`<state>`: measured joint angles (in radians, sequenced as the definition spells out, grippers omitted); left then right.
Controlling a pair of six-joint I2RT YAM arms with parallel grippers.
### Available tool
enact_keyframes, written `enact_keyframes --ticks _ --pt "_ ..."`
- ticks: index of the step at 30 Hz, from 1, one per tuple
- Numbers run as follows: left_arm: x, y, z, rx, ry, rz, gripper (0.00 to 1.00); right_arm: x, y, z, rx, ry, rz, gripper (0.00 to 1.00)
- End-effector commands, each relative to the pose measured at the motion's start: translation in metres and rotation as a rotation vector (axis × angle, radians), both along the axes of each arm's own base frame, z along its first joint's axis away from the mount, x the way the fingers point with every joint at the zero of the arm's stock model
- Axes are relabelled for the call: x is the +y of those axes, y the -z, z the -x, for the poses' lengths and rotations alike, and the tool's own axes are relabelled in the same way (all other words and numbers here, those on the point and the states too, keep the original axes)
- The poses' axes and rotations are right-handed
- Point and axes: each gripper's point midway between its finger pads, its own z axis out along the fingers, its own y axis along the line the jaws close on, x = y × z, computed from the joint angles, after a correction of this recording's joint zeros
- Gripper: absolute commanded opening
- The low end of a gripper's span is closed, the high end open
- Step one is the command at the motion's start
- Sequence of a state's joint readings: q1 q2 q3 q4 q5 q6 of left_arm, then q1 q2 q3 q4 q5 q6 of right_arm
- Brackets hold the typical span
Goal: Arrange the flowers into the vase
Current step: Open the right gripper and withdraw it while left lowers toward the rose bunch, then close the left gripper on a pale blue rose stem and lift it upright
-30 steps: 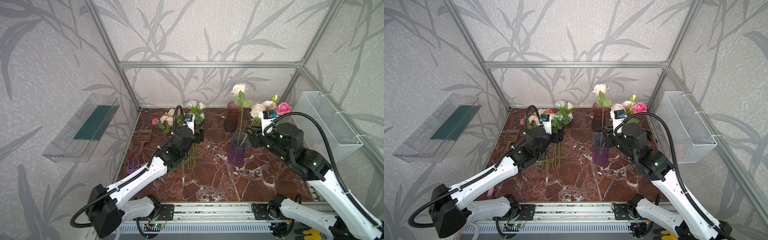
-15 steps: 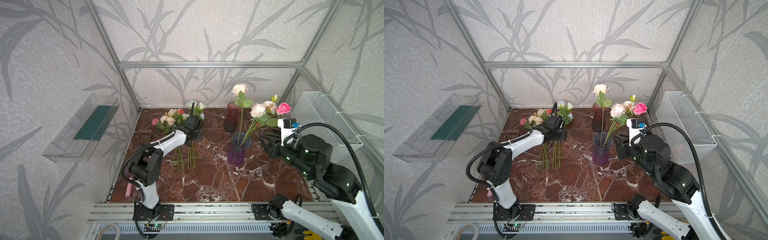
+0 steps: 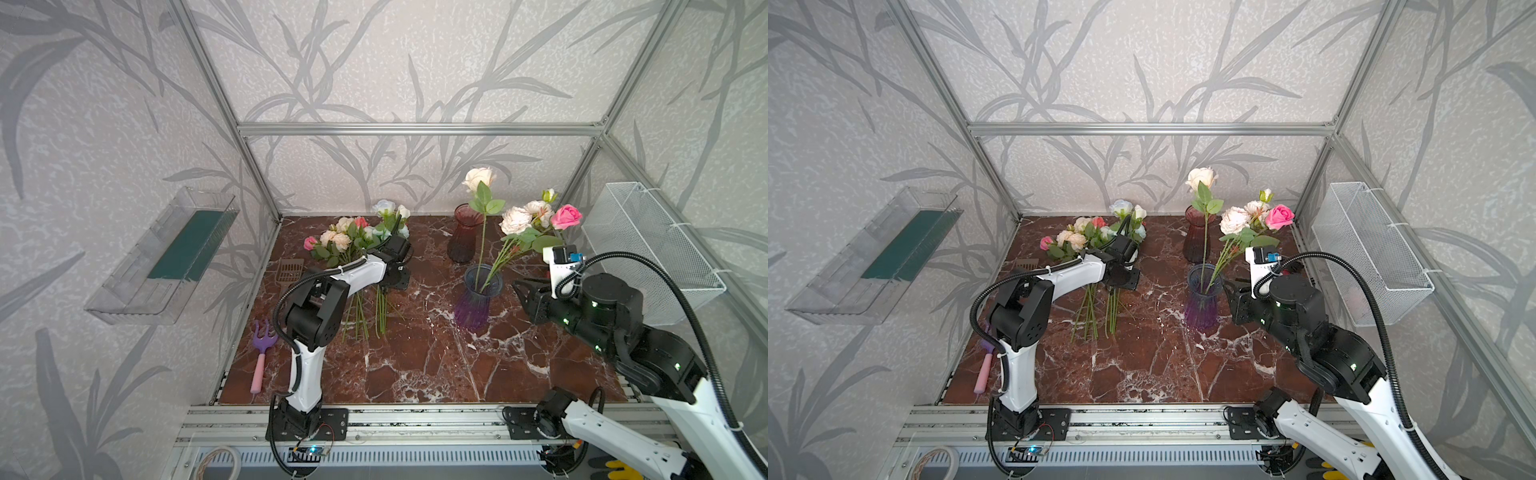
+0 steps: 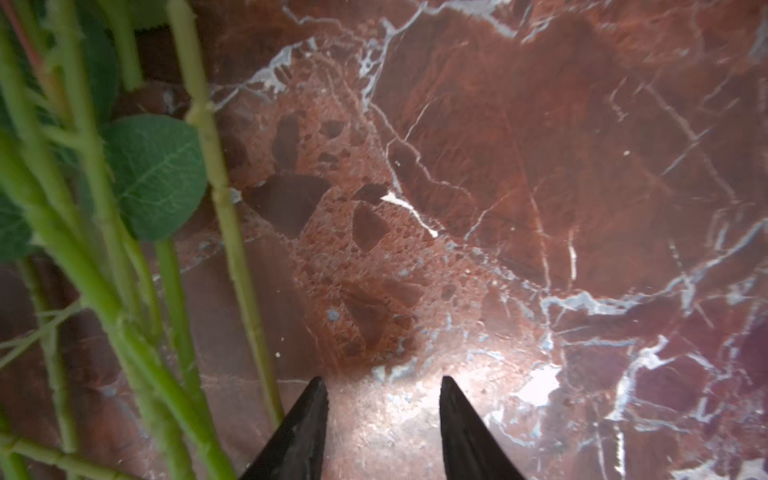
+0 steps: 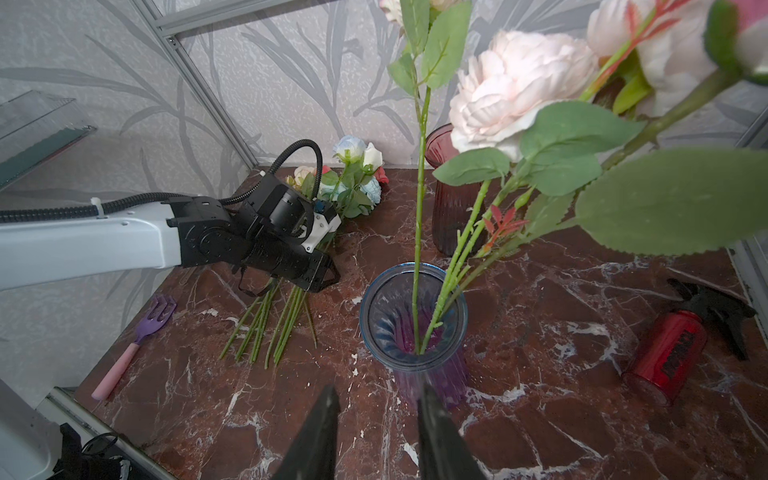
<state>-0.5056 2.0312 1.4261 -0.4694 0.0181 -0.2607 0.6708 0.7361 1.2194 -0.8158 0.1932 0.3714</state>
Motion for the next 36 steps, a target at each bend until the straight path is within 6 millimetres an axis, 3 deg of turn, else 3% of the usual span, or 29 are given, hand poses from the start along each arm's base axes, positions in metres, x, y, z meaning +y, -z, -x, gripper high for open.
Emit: enact_keyframes --ticks 1,6,9,13,23,36 --pt "-0.003 -0.007 0.001 0.003 0.022 -0.010 0.45 -0.006 0.000 0.006 -0.004 0.010 -0.009 0.33" --pt "-0.023 -0.044 0.008 -0.088 0.096 0.022 0.47 -0.015 -0.003 0.012 -0.014 0.033 -0.016 0.33" --pt "-0.009 -0.062 0.001 -0.177 0.017 -0.006 0.49 -0.016 0.001 0.012 -0.007 0.043 -0.031 0.33" --pt "0.012 -0.069 -0.006 -0.227 -0.032 -0.085 0.51 -0.007 0.009 0.007 0.018 0.032 -0.043 0.33" --pt "0.034 -0.041 -0.014 -0.131 -0.129 -0.108 0.39 0.004 0.011 -0.004 0.025 0.015 -0.031 0.30" --pt "0.040 -0.013 -0.017 -0.035 -0.145 -0.114 0.30 0.008 0.018 -0.008 0.030 0.003 0.000 0.29"
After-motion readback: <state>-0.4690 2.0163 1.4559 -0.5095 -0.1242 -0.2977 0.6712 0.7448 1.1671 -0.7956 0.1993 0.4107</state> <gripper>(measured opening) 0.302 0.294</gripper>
